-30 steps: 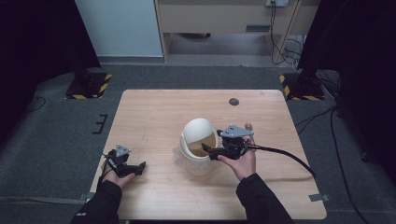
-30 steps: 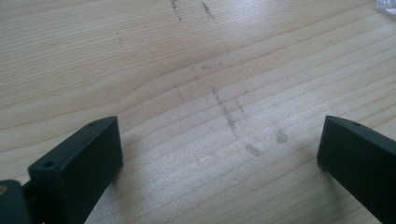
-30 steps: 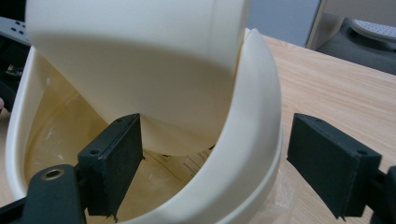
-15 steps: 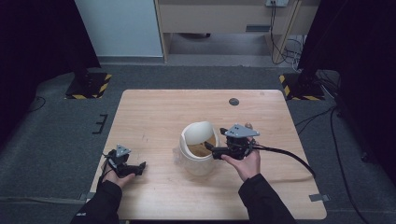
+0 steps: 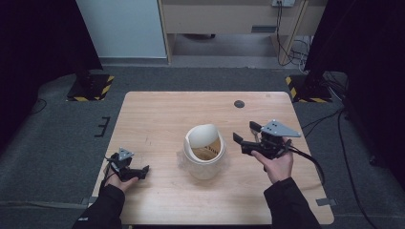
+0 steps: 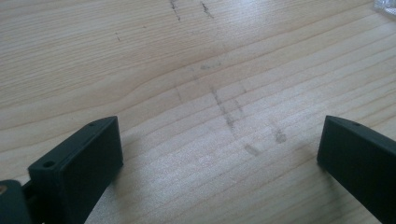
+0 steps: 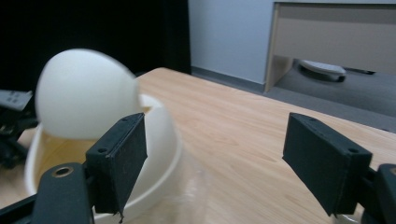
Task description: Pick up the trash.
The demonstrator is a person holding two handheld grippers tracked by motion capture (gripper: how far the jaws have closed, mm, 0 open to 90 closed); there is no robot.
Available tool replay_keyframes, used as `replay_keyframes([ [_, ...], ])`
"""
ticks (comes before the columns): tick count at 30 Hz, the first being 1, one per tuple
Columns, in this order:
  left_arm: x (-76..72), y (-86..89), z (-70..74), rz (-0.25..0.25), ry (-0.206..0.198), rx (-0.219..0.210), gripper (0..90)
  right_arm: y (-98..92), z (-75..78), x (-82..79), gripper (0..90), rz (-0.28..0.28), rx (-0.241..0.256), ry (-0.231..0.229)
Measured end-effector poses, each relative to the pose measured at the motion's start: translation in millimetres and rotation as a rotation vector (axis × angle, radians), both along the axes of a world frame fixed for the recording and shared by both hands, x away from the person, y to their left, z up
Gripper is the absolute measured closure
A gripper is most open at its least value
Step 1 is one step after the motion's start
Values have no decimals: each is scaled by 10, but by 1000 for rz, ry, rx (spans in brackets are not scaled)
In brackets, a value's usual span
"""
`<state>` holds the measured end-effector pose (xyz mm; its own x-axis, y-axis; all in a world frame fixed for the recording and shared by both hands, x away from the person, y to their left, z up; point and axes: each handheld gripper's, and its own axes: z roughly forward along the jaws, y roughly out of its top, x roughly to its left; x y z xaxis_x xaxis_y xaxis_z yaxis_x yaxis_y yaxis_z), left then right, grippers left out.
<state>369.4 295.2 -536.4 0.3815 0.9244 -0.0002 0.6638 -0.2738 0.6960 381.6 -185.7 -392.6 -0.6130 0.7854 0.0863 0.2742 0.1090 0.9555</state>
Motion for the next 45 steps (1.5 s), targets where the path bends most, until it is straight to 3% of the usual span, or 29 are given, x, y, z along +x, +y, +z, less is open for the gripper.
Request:
replay_keyframes([
  [12, 1, 1, 0, -2, 0, 0, 0, -400, -60, 253, 231, -138, -28, 41],
  [26, 7, 5, 0, -9, 0, 0, 0, -601, -449, 573, 181, -225, -36, 113],
  [31, 8, 5, 0, -10, 0, 0, 0, -623, -575, 631, 196, -237, -70, 138],
  [34, 8, 5, 0, -10, 0, 0, 0, -613, -744, 690, 212, -247, -109, 174],
  [39, 10, 7, 0, -13, 0, 0, 0, -594, -958, 783, 243, -280, -188, 233],
  [45, 13, 8, 0, -16, 0, 0, 0, -581, -1177, 868, 346, -297, -293, 324],
])
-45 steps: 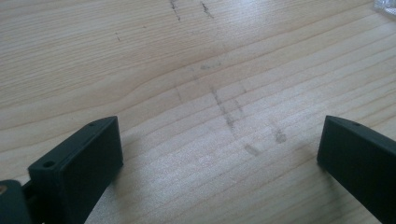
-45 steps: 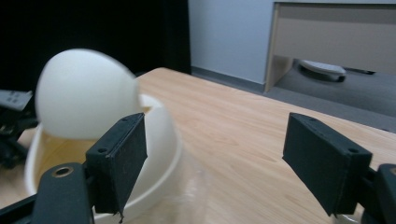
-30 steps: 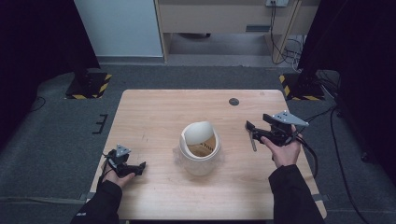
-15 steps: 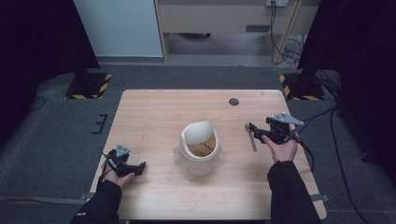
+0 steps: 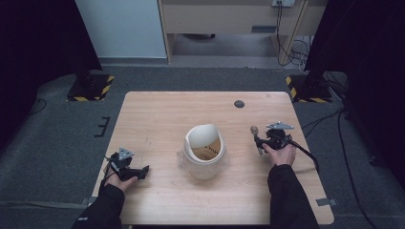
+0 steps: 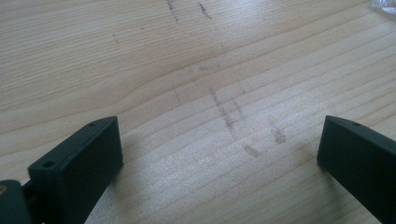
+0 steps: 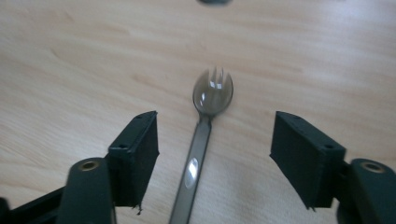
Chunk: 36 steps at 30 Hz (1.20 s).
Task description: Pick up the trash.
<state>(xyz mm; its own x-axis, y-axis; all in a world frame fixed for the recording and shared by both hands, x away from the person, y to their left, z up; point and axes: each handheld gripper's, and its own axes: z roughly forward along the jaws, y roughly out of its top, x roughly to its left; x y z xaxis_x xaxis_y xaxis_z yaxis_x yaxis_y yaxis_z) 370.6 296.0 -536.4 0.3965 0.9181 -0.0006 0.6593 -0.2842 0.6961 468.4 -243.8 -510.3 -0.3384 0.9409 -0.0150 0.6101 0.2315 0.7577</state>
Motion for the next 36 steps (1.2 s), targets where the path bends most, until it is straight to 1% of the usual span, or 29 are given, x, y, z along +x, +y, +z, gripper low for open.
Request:
replay_keyframes([
  [1, 1, 0, 0, -1, 0, 0, 0, 4, -28, 13, 371, -1, -9, 20],
  [4, 1, 1, 0, -2, 0, 0, 0, 18, -64, 30, 434, -5, -13, 35],
  [9, 2, 1, 0, -3, 0, 0, 0, 55, -89, 73, 473, -2, -15, 46],
  [11, 3, 1, 0, -4, 0, 0, 0, 86, -113, 99, 495, 0, -25, 47],
  [15, 3, 2, 0, -4, 0, 0, 0, 138, -171, 140, 548, -1, -50, 71],
  [16, 3, 2, 0, -4, 0, 0, 0, 145, -180, 143, 573, 0, -49, 63],
  [19, 3, 1, 0, -4, 0, 0, 0, 160, -182, 144, 656, -6, -41, 64],
  [22, 3, 2, 0, -4, 0, 1, 0, 177, -192, 140, 774, -18, -16, 61],
  [23, 3, 1, 0, -4, 0, 0, 0, 184, -198, 137, 797, -25, -10, 57],
  [24, 3, 1, 0, -4, 0, 0, 0, 194, -207, 132, 800, -36, -4, 48],
  [26, 3, 2, 0, -4, 0, 1, 0, 199, -210, 132, 800, -45, 5, 47],
  [29, 3, 3, 1, -3, 1, -2, 0, 187, -188, 128, 800, -54, 4, 69],
  [30, 3, 3, 1, -1, 1, -3, 0, 179, -177, 119, 800, -54, 5, 67],
  [32, 6, 2, 5, 2, 3, -4, 0, 160, -146, 93, 800, -48, 20, 52],
  [34, 7, 7, 11, 3, 5, -2, 8, 131, -77, 55, 800, -33, 42, 37],
  [36, 8, 15, 23, 2, 11, 0, 23, 101, 8, 17, 800, -17, 71, 9],
])
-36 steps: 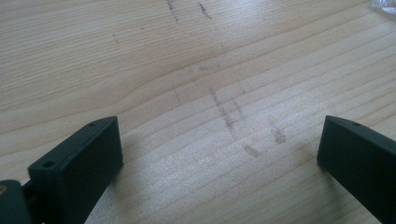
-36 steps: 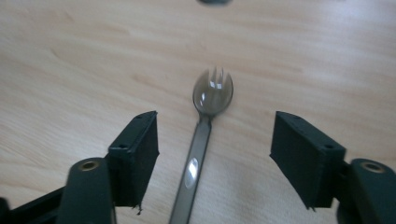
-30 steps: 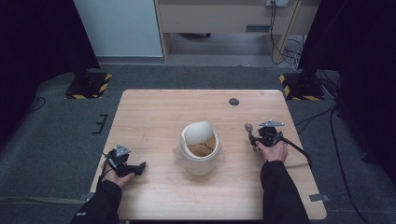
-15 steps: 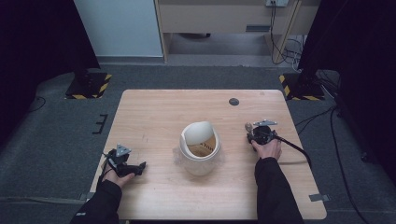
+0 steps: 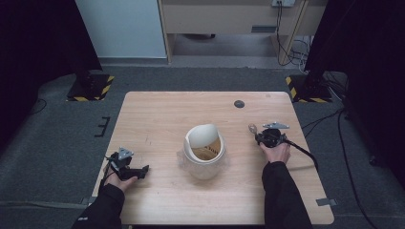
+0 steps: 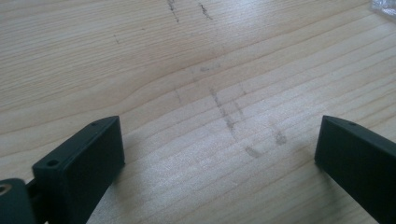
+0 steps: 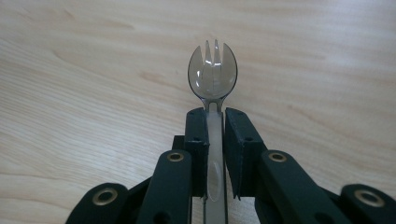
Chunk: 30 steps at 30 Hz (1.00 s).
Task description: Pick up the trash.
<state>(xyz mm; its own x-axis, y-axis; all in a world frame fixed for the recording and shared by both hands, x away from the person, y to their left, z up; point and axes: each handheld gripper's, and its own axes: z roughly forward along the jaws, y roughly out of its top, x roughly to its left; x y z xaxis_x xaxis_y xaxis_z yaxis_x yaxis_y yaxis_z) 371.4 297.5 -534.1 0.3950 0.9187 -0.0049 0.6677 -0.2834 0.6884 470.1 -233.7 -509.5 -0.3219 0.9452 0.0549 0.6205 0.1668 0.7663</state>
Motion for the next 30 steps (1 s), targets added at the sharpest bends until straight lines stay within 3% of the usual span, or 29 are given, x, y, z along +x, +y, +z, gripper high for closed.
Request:
replay_keyframes([
  [6, -9, 1, 58, 9, 27, -14, 119, -69, 316, -163, 800, 44, 83, -98],
  [9, -19, -10, 98, 12, 11, -38, 146, -107, 469, -277, 800, 64, 127, -149],
  [11, -30, -20, 138, 11, -12, -48, 155, -131, 561, -367, 800, 81, 145, -184],
  [18, -111, -87, 386, 14, -138, -156, 173, -170, 816, -707, 800, 136, 215, -293],
  [30, -316, -313, 828, -39, -337, -306, 193, -127, 1151, -1107, 800, 230, 286, -427],
])
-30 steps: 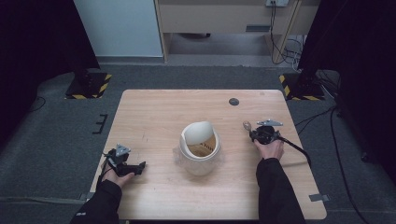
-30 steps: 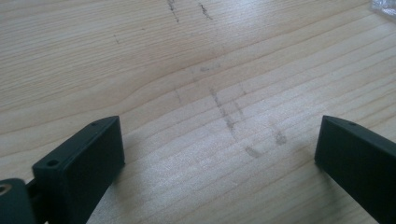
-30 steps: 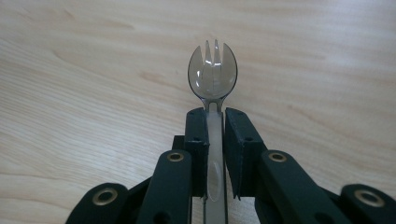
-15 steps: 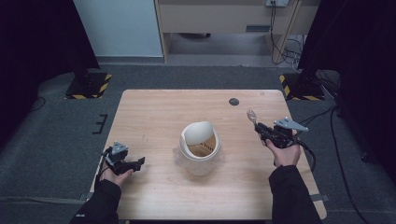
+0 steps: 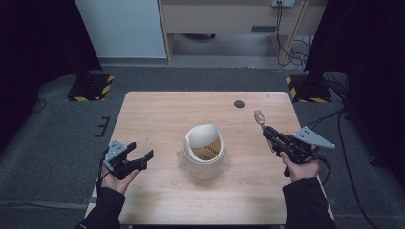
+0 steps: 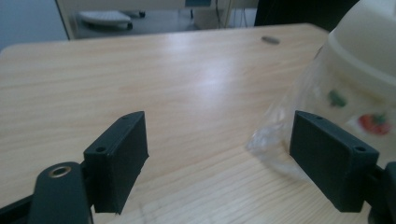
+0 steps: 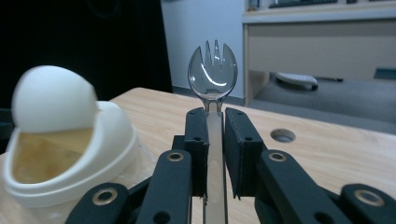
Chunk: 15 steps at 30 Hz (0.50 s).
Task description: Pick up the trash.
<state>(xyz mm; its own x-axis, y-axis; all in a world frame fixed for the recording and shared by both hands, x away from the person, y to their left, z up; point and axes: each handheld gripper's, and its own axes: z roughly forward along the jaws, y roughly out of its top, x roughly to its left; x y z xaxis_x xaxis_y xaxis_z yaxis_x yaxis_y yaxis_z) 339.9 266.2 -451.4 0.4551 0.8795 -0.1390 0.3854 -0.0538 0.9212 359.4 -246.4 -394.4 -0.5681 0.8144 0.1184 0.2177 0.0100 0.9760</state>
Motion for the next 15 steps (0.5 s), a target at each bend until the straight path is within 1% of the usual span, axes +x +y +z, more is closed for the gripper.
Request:
replay_keyframes([
  [2, -33, -38, 69, -7, -27, -22, 200, 16, 36, -46, 800, 19, 7, -20],
  [4, -65, -76, 135, -15, -51, -33, 209, 30, 61, -81, 800, 35, 8, -36],
  [9, -135, -186, 274, -46, -92, -72, 225, 94, 108, -144, 800, 76, 11, -64],
  [12, -170, -246, 349, -54, -119, -71, 235, 142, 155, -192, 800, 95, 18, -79],
  [13, -186, -277, 383, -66, -128, -82, 241, 152, 165, -203, 800, 103, 15, -87],
  [15, -216, -320, 441, -75, -148, -97, 248, 194, 188, -249, 800, 121, 22, -95],
])
